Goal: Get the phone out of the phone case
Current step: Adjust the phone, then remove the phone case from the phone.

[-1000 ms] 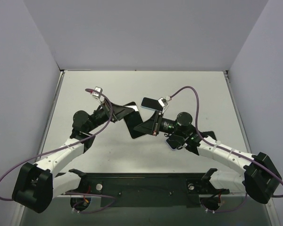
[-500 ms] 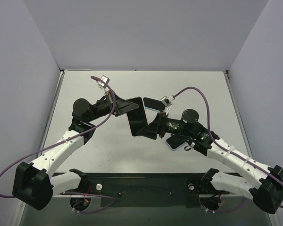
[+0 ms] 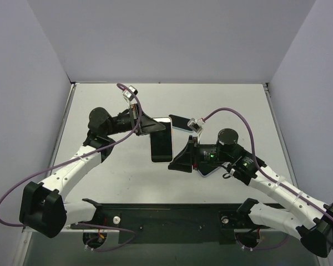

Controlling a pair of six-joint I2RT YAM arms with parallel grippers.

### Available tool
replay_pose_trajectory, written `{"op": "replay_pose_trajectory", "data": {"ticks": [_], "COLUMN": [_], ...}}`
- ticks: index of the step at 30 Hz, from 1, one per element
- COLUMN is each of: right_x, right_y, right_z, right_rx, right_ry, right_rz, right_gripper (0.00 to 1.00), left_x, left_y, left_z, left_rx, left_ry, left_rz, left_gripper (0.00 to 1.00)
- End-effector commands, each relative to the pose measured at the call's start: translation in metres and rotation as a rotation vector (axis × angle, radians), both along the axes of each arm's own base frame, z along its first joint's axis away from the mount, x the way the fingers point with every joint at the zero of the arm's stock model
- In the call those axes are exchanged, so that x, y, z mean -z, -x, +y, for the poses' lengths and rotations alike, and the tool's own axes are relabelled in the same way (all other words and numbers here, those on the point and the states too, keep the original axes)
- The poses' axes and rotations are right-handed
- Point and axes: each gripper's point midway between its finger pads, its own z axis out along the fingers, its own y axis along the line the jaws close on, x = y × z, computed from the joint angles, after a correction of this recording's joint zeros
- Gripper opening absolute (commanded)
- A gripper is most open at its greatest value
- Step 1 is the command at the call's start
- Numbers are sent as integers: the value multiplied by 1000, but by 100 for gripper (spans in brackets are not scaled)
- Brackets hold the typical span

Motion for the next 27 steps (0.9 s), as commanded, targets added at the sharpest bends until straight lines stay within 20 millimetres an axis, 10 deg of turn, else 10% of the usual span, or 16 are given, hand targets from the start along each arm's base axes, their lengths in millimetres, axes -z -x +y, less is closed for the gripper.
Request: {"op": "replay_pose_trajectory", "data": {"ticks": [1, 6, 13, 27], "right_x": [-25, -36, -37, -17], "right_y": [0, -5, 6, -42], "right_z": [7, 10, 13, 28], "right_rx": [-28, -11, -90, -90], "right_ry": [-79, -110, -132, 192], "right_rz": [-60, -64, -133, -669], "right_gripper": [35, 43, 0, 0], "left_x": [-40, -38, -52, -94], "left_y": [14, 17, 27, 90], "left_z": [7, 8, 11, 25], "left_rx": [8, 12, 44, 292], "left_ry": [58, 45, 103, 307], "left_rz": [-137, -146, -115, 53], "left_gripper": [0, 0, 0, 0]}}
